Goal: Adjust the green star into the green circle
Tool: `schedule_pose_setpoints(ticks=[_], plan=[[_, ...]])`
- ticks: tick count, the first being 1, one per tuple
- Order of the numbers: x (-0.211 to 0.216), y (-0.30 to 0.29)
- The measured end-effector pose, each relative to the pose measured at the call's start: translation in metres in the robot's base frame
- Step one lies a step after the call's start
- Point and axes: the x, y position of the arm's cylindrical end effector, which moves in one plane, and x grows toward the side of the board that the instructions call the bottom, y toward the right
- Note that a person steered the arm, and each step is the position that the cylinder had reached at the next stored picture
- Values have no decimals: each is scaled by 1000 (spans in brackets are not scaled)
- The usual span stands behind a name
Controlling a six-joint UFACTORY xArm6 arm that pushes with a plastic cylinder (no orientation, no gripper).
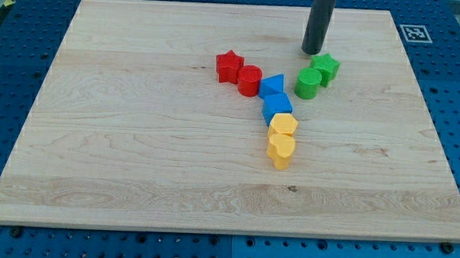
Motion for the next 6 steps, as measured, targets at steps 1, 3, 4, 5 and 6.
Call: schedule_pose_setpoints(ticks=[1, 3, 4, 5, 6], plan=[[0, 0], [-34, -7], [-23, -17], [-7, 4], [28, 33]])
